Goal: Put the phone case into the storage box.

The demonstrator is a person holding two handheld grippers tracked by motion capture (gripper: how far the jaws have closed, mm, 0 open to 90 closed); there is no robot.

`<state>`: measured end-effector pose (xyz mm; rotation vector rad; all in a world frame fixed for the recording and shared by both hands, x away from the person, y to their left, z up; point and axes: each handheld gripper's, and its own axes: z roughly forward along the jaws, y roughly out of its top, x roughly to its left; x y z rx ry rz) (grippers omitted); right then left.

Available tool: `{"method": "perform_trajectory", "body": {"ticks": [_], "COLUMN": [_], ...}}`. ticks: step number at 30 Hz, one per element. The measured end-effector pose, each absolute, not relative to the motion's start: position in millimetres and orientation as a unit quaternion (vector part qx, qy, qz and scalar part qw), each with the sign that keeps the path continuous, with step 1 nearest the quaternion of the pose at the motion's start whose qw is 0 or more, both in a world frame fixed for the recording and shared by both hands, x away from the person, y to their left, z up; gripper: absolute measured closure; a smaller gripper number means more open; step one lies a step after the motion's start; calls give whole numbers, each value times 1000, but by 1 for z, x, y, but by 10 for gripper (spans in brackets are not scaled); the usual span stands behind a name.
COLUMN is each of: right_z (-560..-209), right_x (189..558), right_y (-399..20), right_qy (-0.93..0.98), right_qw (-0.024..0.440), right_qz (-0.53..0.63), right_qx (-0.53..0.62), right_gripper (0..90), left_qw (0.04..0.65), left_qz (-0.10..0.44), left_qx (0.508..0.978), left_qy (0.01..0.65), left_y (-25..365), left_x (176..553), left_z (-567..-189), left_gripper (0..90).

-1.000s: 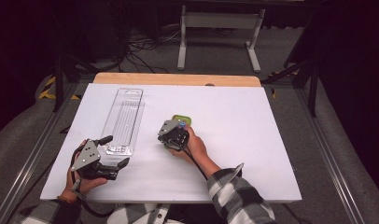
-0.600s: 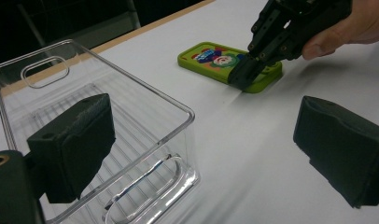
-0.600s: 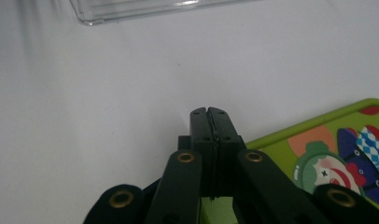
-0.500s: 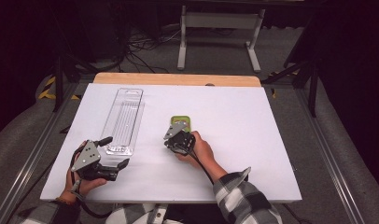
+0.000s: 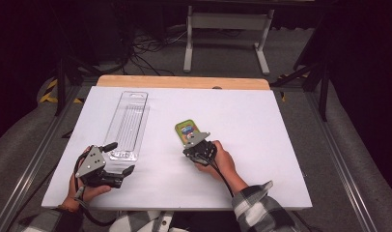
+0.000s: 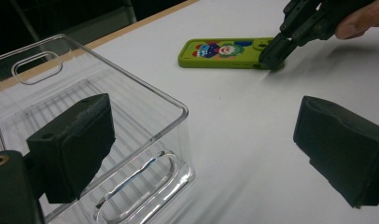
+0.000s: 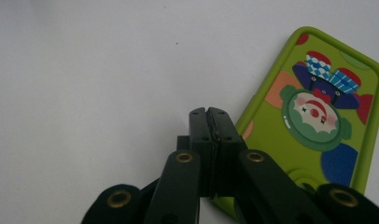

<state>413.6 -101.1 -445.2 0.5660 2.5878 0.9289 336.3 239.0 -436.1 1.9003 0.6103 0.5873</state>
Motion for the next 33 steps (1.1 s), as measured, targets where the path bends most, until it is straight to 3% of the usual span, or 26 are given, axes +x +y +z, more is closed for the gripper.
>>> {"method": "perform_trajectory", "body": {"ticks": [9,18,24,26,28,33], "right_z": [-452,-433,-425,-424,-424,-422], "right_x": [409,404,414,421,427,447], "right_y": [-106,-116,-122,-123,-123,-120], "right_qy": [910,894,888,885,882,882], "right_qw": [169,181,176,161,150,102], "right_qz": [322,347,329,313,299,252], "right_qx": [201,218,270,305,333,385], "right_gripper": [877,721,411,248,182,122], "left_qw": [496,494,490,489,491,492], "left_qz": [246,248,246,245,241,239], "left_qx": [794,796,800,801,801,801], "left_qy": [249,248,245,244,243,243], "left_y": [236,237,236,235,234,234], "left_x": [336,336,336,336,336,336], "left_z": [-436,-437,-436,-436,-437,-437], "left_gripper": [59,60,60,60,60,60]}}
